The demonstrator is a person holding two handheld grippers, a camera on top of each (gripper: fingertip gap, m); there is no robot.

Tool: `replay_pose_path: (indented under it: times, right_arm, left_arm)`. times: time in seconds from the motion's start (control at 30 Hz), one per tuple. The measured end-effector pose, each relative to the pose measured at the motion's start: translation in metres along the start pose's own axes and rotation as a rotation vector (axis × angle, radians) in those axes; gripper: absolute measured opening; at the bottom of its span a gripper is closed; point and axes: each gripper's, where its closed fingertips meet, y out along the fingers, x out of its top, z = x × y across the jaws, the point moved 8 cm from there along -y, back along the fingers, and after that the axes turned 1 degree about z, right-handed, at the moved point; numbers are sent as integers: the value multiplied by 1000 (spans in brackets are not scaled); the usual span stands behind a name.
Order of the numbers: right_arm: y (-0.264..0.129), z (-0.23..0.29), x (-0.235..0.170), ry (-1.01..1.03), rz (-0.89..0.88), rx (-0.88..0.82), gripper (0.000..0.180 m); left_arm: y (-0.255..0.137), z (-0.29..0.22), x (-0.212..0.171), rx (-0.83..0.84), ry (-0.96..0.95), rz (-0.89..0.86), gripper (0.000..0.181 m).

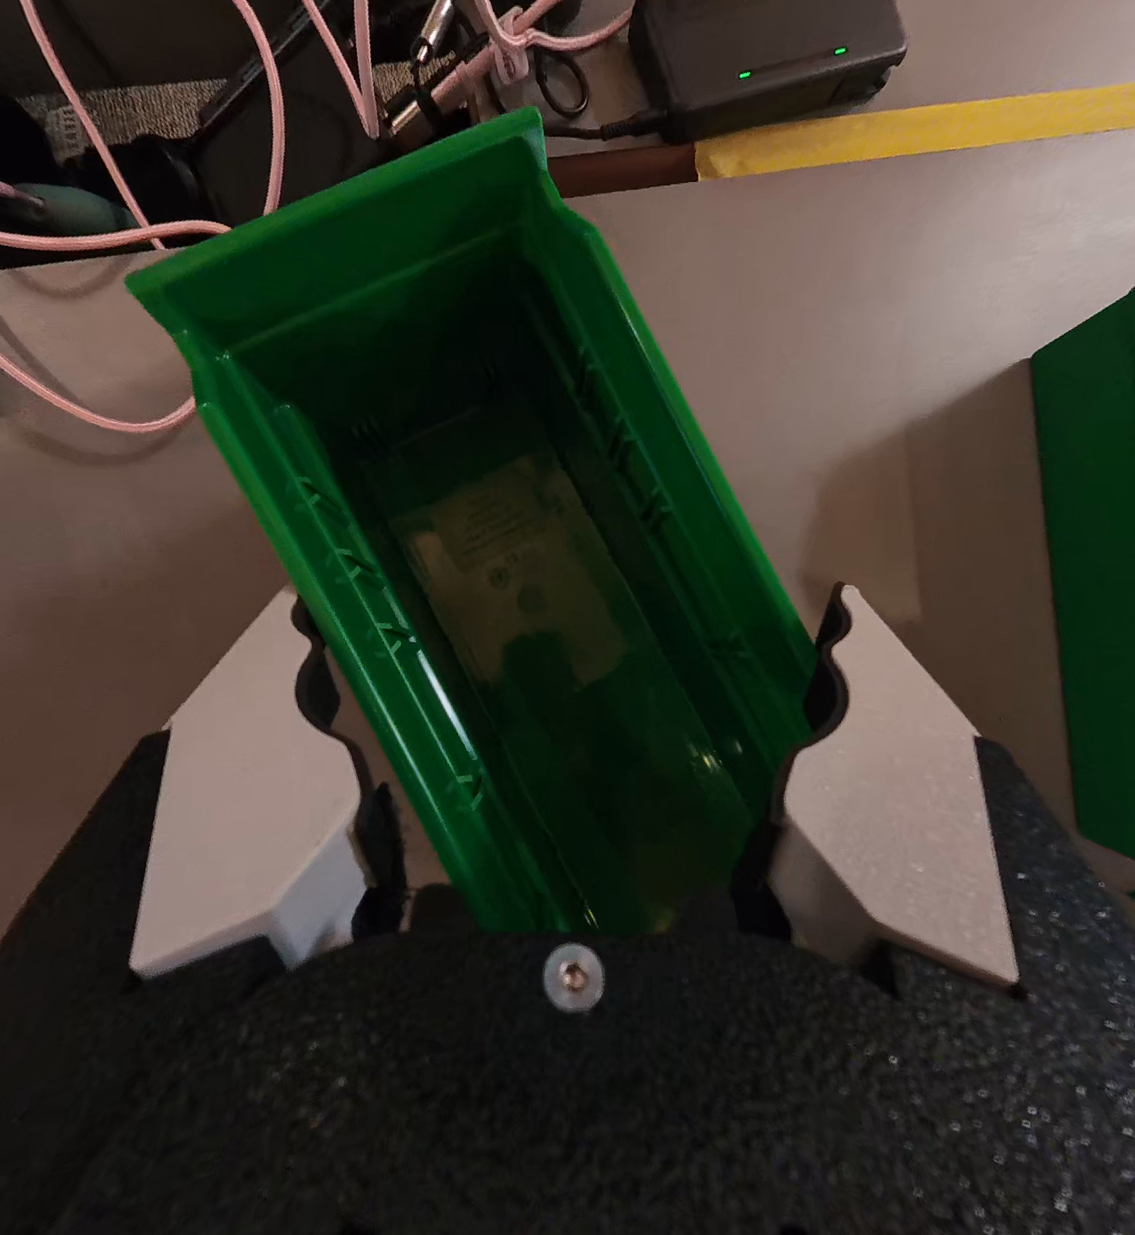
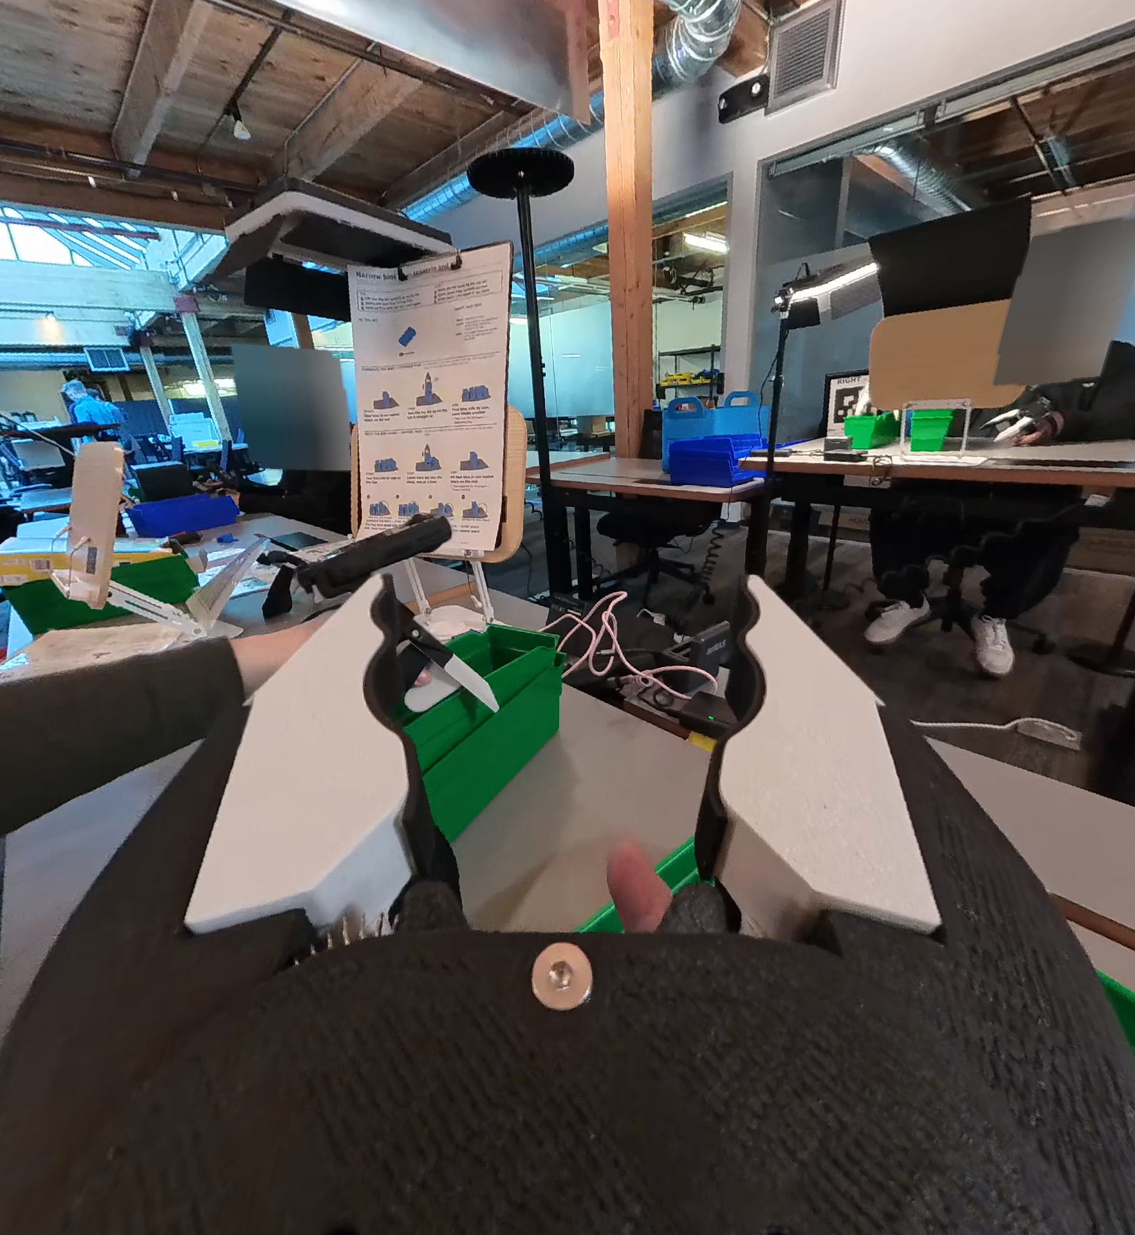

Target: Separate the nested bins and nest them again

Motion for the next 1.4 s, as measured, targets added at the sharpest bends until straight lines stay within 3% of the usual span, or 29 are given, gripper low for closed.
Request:
replay_pose_path:
  times: [0.13, 0.23, 0.4, 0.5, 0.67, 0.83, 1.13, 1.4]
  right_arm:
    - [3, 1, -3, -12, 24, -4, 99]
    - [5, 2, -4, -18, 35, -6, 99]
    - [7, 4, -5, -27, 49, -10, 99]
    - [9, 6, -6, -34, 55, -10, 99]
    - [11, 7, -8, -40, 69, -10, 99]
    - [17, 9, -11, -48, 93, -12, 99]
    - [25, 13, -17, -88, 145, -20, 99]
    - [28, 5, -21, -65, 163, -35, 99]
  left_arm:
    - [-11, 3, 4, 48, 52, -71, 146]
    - [-24, 3, 10, -11, 9, -116, 159]
    - [-20, 7, -10, -68, -80, 100, 159]
    - [-15, 5, -14, -97, -107, 100, 159]
    - [-12, -3, -9, -98, -85, 51, 140]
    - [-9, -9, -8, -17, -74, 86, 141]
    - [-17, -2, -9, -50, -91, 82, 118]
    - [-24, 2, -2, -19, -57, -19, 120]
